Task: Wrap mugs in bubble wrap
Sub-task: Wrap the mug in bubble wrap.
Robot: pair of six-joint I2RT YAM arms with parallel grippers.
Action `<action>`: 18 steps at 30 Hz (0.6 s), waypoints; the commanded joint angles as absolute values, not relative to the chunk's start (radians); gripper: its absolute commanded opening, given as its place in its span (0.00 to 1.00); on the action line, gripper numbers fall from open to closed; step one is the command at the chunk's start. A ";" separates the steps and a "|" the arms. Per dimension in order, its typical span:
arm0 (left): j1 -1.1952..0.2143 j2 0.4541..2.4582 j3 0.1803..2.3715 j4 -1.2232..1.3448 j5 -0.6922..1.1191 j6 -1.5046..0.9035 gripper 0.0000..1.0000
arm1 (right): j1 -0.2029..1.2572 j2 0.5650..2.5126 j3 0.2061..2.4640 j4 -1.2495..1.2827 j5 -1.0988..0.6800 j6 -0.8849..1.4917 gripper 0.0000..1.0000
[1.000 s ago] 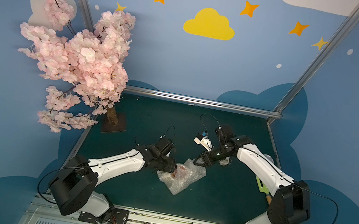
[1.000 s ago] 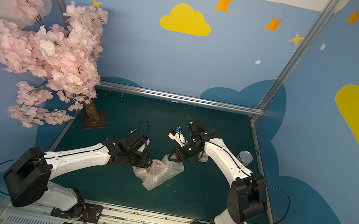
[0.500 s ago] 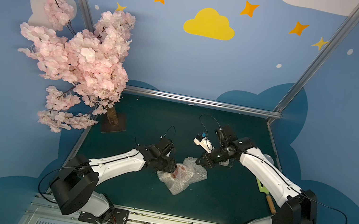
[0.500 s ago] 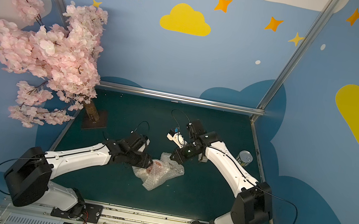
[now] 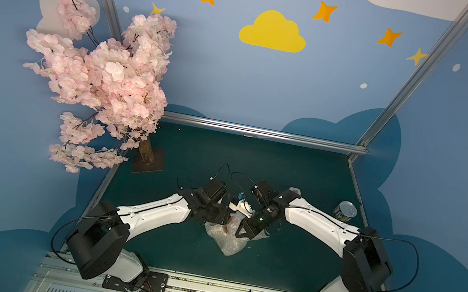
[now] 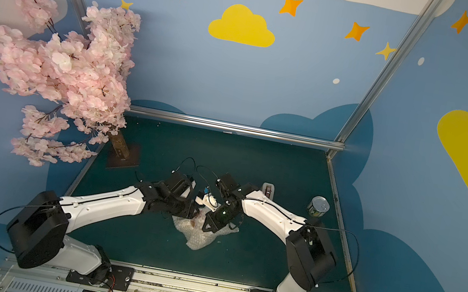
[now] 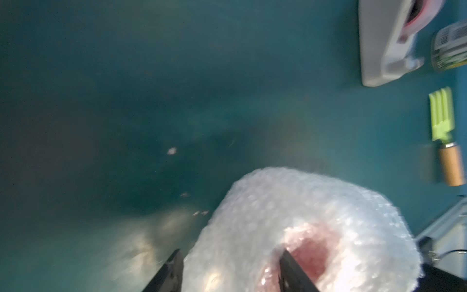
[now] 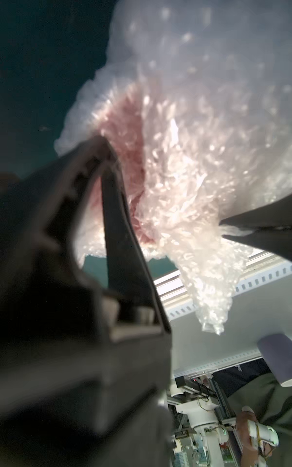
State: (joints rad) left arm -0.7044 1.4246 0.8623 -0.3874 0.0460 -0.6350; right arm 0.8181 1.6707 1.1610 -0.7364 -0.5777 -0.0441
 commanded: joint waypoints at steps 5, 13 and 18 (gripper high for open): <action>-0.695 1.205 0.848 -0.398 -0.116 -0.651 0.67 | 0.878 1.768 1.226 -0.711 -0.356 0.133 0.00; -0.684 1.069 0.793 -0.481 -0.153 -0.662 0.67 | 0.923 1.868 1.326 -0.813 -0.207 0.272 0.00; -0.685 1.057 0.728 -0.440 -0.061 -0.681 0.64 | 0.967 1.975 1.399 -0.875 -0.137 0.321 0.00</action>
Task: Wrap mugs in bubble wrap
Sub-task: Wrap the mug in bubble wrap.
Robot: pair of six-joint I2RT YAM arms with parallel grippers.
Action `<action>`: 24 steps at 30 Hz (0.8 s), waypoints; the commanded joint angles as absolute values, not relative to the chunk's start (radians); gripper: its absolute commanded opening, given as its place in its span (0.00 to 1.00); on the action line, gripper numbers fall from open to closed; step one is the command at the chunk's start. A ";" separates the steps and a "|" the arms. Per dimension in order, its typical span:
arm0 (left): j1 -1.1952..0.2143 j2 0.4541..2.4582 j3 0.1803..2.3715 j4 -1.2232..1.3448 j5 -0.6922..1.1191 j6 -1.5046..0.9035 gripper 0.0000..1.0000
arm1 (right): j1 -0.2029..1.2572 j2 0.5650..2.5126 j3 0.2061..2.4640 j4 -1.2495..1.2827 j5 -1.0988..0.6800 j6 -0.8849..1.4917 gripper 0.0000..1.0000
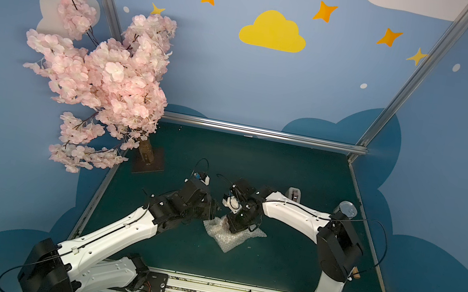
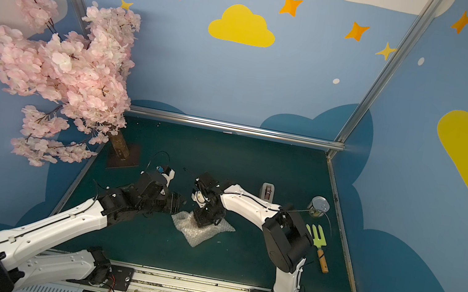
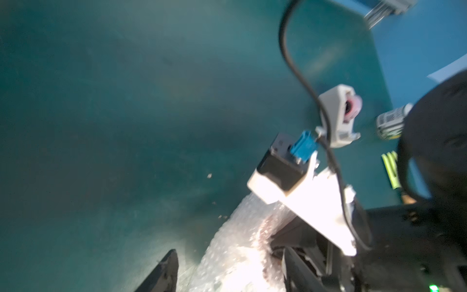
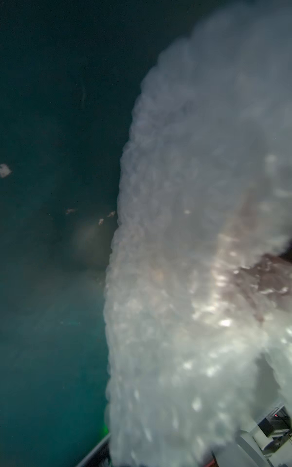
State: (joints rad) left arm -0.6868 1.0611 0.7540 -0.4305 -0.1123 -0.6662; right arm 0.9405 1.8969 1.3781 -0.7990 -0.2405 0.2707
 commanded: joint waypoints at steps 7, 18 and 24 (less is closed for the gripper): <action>-0.692 1.024 0.690 -0.441 -0.031 -0.700 0.61 | 1.033 2.142 1.458 -0.912 -0.113 0.376 0.00; -0.719 0.983 0.661 -0.460 -0.018 -0.728 0.58 | 1.007 2.083 1.471 -0.944 -0.113 0.386 0.06; -0.732 0.987 0.664 -0.451 -0.023 -0.740 0.57 | 0.982 1.996 1.535 -1.031 -0.119 0.364 0.34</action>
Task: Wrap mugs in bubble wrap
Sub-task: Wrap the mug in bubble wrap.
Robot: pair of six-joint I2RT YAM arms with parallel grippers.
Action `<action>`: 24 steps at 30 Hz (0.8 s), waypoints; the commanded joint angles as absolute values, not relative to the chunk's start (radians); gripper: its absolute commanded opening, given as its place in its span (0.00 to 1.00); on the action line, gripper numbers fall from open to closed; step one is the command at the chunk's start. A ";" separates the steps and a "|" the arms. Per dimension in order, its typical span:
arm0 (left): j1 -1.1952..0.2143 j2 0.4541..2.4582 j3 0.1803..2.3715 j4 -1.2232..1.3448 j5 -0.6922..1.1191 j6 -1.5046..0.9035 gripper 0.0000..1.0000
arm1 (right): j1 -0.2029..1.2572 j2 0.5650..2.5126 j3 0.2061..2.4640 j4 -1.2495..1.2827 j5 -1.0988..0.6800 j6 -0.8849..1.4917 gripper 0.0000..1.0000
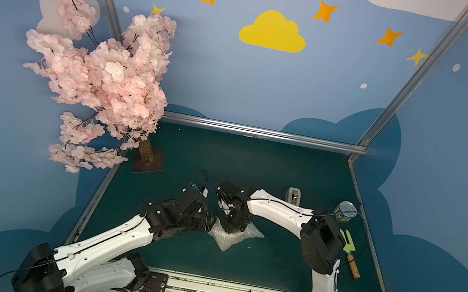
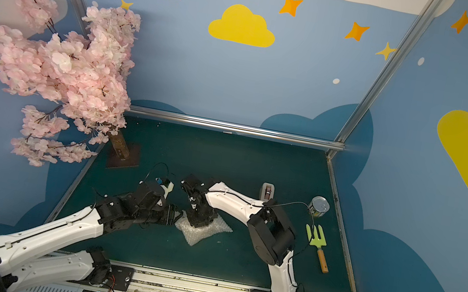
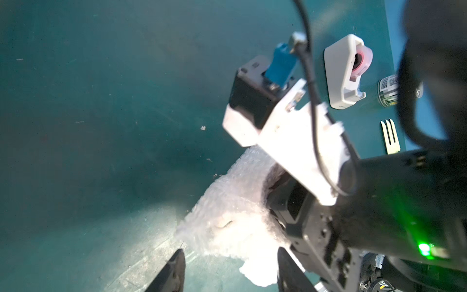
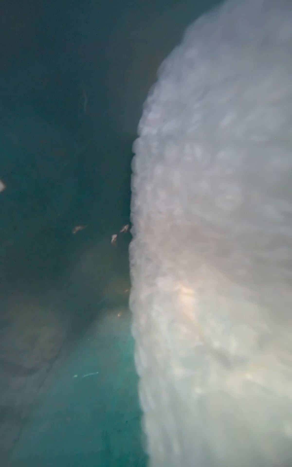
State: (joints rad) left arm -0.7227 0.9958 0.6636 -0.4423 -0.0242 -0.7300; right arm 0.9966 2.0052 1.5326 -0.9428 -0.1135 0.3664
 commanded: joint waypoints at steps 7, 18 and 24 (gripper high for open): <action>-0.771 1.008 0.664 -0.435 -0.035 -0.761 0.57 | 0.966 1.922 1.563 -1.076 -0.184 0.373 0.50; -0.795 1.123 0.694 -0.366 -0.033 -0.775 0.57 | 0.926 1.939 1.598 -1.056 -0.237 0.362 0.41; -0.798 1.184 0.718 -0.325 -0.028 -0.792 0.57 | 0.928 1.988 1.598 -0.986 -0.234 0.379 0.16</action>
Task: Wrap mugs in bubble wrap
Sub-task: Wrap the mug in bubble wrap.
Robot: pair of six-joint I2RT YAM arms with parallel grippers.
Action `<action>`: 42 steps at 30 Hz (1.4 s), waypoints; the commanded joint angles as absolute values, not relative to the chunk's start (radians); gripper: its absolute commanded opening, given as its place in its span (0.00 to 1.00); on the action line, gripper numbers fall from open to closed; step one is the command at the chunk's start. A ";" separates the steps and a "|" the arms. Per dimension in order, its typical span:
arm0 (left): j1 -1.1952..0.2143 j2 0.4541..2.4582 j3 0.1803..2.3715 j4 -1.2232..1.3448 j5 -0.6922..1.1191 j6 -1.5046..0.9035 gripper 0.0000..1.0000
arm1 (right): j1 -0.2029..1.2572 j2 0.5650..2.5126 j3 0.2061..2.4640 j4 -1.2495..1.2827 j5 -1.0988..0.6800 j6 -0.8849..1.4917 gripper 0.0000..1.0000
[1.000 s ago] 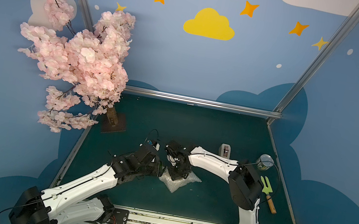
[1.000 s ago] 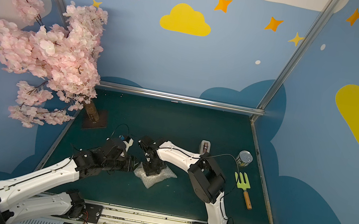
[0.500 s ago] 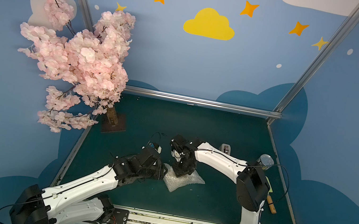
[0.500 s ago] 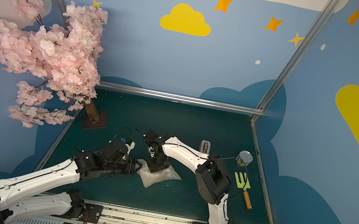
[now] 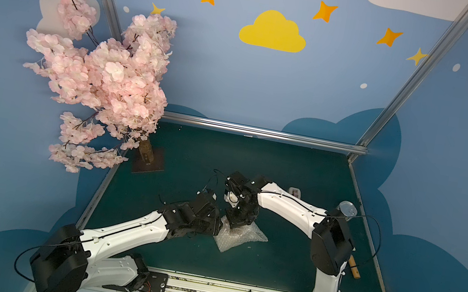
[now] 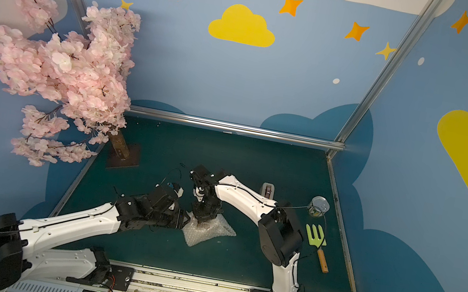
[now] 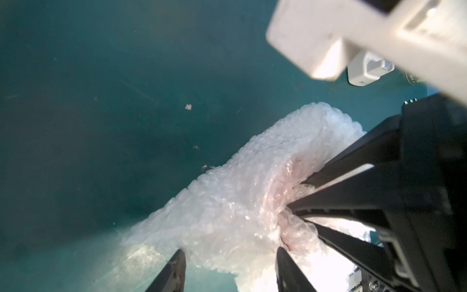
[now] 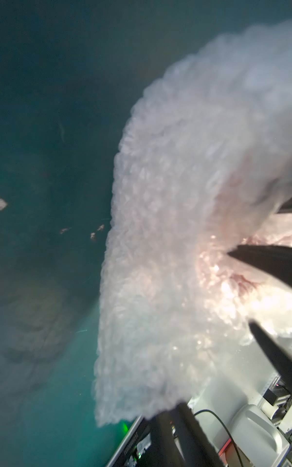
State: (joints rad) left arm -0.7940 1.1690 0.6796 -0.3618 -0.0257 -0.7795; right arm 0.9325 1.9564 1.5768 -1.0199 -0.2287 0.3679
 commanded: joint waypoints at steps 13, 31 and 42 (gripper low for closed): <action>-0.824 1.194 0.750 -0.361 -0.057 -0.785 0.57 | 0.965 2.055 1.443 -0.818 -0.151 0.413 0.00; -0.833 1.317 0.810 -0.433 -0.099 -0.788 0.56 | 0.964 1.925 1.566 -0.941 -0.174 0.427 0.13; -0.831 1.305 0.817 -0.467 -0.120 -0.790 0.56 | 0.941 1.851 1.577 -0.984 -0.215 0.432 0.21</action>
